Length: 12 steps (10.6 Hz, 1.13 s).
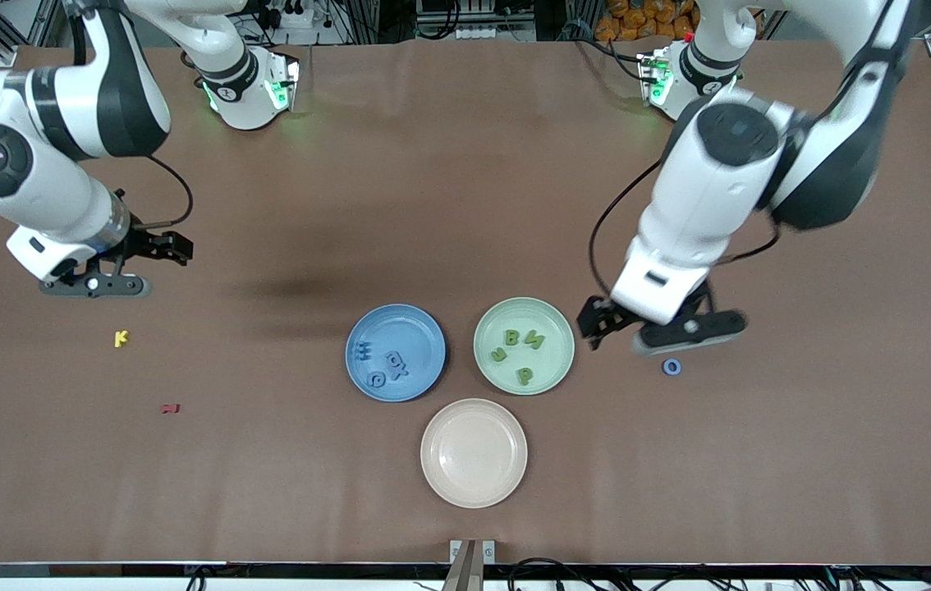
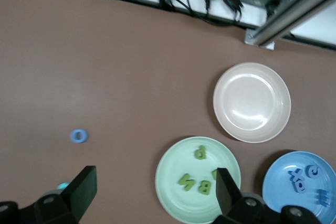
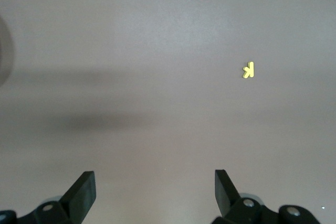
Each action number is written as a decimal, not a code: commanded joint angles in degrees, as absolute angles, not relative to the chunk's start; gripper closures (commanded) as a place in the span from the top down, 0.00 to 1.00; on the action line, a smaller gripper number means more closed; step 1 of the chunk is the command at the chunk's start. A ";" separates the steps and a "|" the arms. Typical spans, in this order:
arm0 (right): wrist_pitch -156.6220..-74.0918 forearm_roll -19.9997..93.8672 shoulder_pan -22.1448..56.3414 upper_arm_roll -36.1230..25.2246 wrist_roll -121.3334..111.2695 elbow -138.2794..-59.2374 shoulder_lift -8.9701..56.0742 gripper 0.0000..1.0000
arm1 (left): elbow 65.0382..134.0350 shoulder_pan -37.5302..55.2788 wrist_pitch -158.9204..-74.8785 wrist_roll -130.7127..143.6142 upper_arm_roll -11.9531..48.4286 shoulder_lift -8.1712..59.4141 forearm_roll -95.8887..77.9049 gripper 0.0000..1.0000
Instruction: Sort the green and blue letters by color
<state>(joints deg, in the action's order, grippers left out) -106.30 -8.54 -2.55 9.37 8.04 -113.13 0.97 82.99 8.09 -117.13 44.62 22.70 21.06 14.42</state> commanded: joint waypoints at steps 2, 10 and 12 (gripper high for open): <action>-106.79 -0.40 -3.69 5.82 -3.74 -114.97 -7.02 1.00 | 85.43 -2.60 -107.70 30.90 22.76 9.87 5.48 1.00; -97.38 3.76 -5.27 0.35 -21.27 -102.31 -7.03 1.00 | 87.09 -8.70 -91.25 18.12 18.54 -0.87 -0.88 1.00; -97.29 8.33 -6.06 -0.43 -18.91 -102.39 -7.03 1.00 | 89.99 -8.61 -89.83 13.03 16.71 -3.77 -0.70 1.00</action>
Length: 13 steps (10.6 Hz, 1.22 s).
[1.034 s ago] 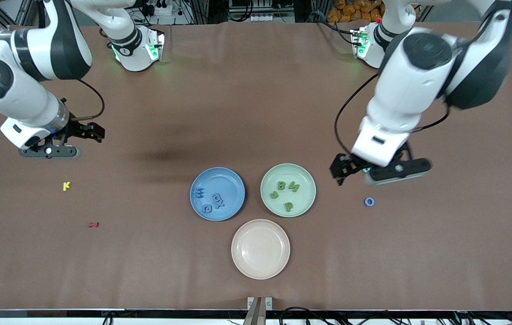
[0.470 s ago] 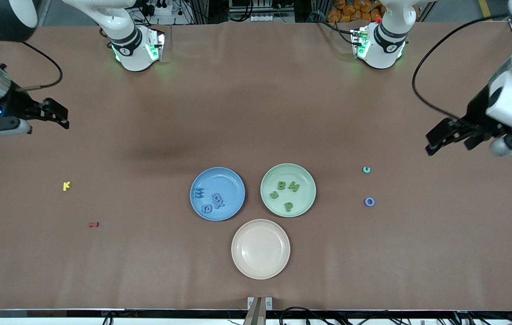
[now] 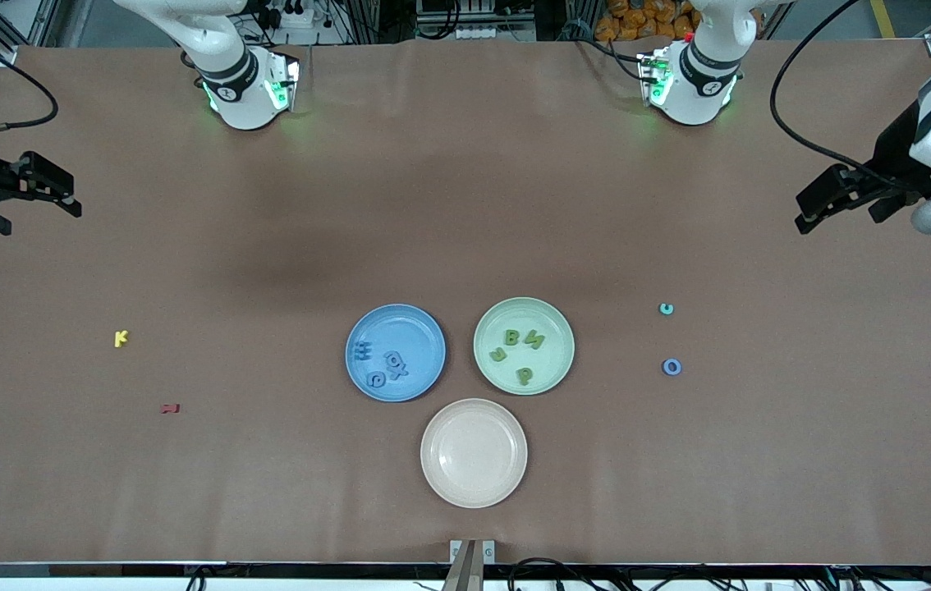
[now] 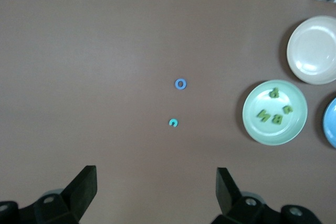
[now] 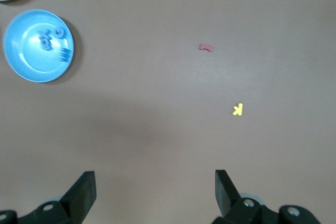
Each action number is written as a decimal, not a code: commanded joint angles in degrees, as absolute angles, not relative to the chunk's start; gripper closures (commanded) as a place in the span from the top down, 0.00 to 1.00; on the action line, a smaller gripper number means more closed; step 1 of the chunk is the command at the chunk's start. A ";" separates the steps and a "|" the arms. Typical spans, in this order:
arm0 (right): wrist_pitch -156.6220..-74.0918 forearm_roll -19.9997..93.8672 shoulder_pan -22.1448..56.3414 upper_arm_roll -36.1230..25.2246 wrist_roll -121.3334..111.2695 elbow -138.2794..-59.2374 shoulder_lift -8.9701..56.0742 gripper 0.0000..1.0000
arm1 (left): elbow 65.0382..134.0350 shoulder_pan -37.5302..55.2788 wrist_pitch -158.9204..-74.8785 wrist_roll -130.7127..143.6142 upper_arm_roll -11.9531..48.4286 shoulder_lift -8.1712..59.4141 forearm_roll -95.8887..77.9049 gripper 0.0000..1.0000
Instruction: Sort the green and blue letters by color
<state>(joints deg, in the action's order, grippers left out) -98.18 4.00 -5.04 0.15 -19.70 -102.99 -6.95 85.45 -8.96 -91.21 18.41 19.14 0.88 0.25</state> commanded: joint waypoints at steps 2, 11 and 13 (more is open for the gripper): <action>-96.51 8.26 -5.71 -0.79 -9.64 -102.31 -7.03 1.00 | 90.00 -6.17 -88.77 9.78 13.03 -4.22 -0.44 1.00; -95.27 0.70 -5.62 0.88 -1.85 -97.29 -6.24 1.00 | 89.12 -1.49 -88.86 2.55 7.12 -3.34 -0.35 1.00; -95.19 0.70 -5.63 0.88 -1.93 -97.38 -6.24 1.00 | 89.03 -0.88 -88.86 5.16 7.12 -3.43 -0.53 1.00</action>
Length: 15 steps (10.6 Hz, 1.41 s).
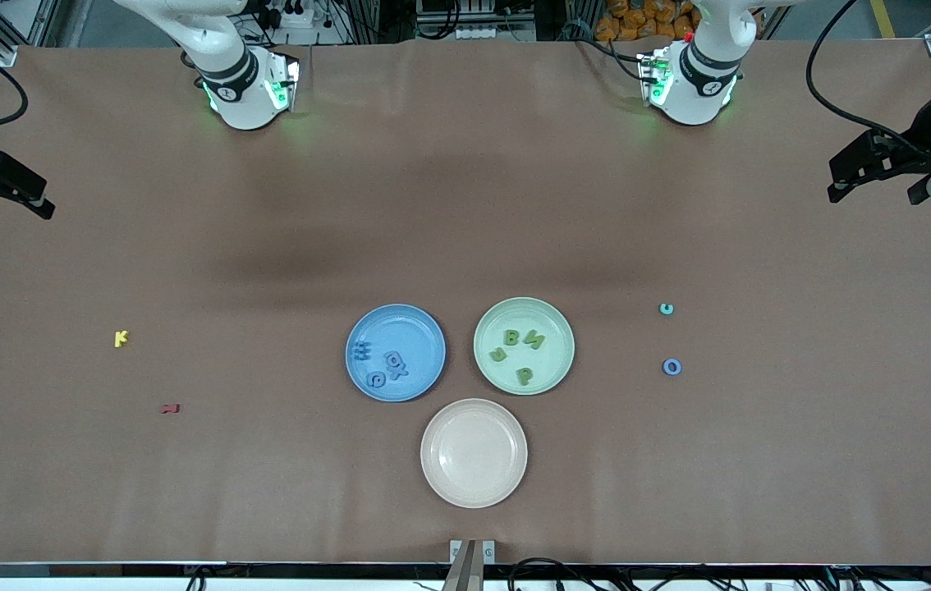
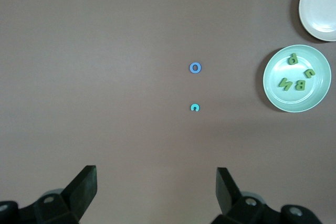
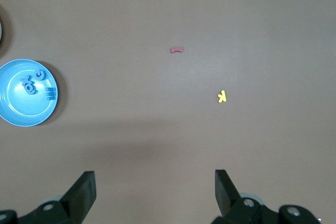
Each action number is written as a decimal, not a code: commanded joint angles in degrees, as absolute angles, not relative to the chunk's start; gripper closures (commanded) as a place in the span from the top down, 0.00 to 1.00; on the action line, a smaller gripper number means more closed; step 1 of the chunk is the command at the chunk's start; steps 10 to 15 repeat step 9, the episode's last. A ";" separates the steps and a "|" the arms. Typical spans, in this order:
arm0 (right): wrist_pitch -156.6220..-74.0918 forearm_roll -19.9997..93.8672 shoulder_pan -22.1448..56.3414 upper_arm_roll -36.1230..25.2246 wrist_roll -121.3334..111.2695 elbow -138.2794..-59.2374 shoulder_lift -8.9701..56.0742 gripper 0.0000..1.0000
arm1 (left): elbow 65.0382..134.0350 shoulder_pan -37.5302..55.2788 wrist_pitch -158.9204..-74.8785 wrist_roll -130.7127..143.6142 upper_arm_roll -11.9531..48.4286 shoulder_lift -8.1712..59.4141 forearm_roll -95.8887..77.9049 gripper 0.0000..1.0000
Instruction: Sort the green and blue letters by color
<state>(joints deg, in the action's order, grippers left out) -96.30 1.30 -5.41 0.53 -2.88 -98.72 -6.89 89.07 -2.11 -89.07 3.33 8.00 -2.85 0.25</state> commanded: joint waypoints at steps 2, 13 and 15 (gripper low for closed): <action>-95.19 0.70 -5.71 0.88 -2.02 -97.29 -6.07 1.00 | 88.51 -0.97 -88.86 6.59 7.12 -2.82 -0.35 1.00; -93.08 0.79 -5.71 0.79 -1.93 -95.01 -4.13 1.00 | 88.15 -1.05 -88.86 7.03 7.65 -2.20 -0.79 1.00; -93.08 0.79 -5.71 0.79 -1.93 -95.01 -4.13 1.00 | 88.15 -1.05 -88.86 7.03 7.65 -2.20 -0.79 1.00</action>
